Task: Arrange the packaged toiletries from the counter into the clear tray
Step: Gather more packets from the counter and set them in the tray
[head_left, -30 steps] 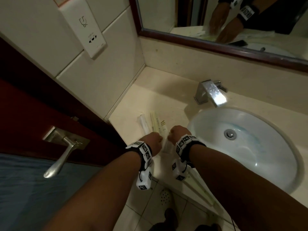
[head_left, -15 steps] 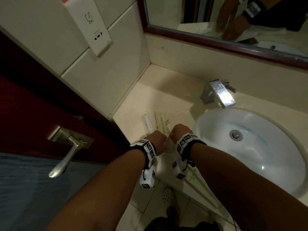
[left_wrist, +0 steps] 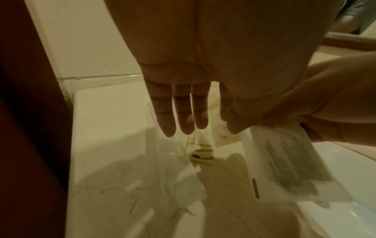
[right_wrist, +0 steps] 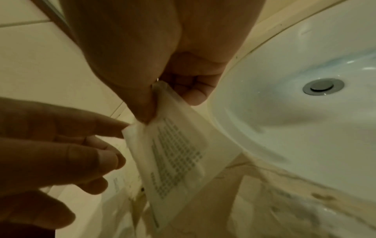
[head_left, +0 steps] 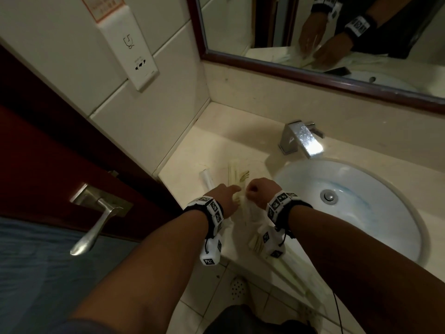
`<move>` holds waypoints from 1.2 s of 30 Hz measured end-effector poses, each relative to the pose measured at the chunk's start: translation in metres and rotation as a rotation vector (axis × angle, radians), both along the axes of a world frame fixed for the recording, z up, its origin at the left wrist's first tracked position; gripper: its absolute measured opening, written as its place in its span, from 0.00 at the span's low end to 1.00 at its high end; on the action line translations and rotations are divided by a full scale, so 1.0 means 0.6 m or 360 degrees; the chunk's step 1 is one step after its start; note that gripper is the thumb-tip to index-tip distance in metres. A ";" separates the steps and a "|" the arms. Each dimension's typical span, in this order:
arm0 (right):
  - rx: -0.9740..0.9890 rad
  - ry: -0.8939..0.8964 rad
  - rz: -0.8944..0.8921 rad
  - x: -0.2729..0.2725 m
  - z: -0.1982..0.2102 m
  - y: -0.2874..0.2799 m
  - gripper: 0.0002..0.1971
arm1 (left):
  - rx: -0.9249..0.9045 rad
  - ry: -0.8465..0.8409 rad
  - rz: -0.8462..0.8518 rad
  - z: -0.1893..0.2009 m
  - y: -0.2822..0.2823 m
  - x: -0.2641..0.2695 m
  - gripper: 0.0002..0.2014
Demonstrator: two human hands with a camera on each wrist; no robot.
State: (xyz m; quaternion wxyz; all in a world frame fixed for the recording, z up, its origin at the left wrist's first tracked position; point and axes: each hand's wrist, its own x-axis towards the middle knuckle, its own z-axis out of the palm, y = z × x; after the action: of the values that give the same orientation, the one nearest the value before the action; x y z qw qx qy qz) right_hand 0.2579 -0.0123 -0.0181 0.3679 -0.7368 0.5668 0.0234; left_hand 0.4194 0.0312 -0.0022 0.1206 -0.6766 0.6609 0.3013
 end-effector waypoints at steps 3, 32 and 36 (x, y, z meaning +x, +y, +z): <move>-0.0091 -0.0094 -0.0060 -0.006 -0.003 0.004 0.07 | 0.0031 -0.0028 0.0013 0.000 -0.003 -0.012 0.25; -0.0334 -0.0214 -0.0555 -0.153 0.113 0.076 0.07 | -0.0103 0.0212 0.0060 0.088 -0.005 -0.144 0.15; -0.0407 -0.0217 -0.0554 -0.195 0.134 0.099 0.02 | -0.0094 0.0282 0.0035 0.124 0.019 -0.198 0.13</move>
State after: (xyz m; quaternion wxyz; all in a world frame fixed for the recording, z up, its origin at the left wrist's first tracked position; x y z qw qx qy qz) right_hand 0.1411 0.0472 0.0625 0.3074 -0.6685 0.6575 -0.1623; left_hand 0.3007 0.0423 0.0723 0.0384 -0.6577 0.6702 0.3418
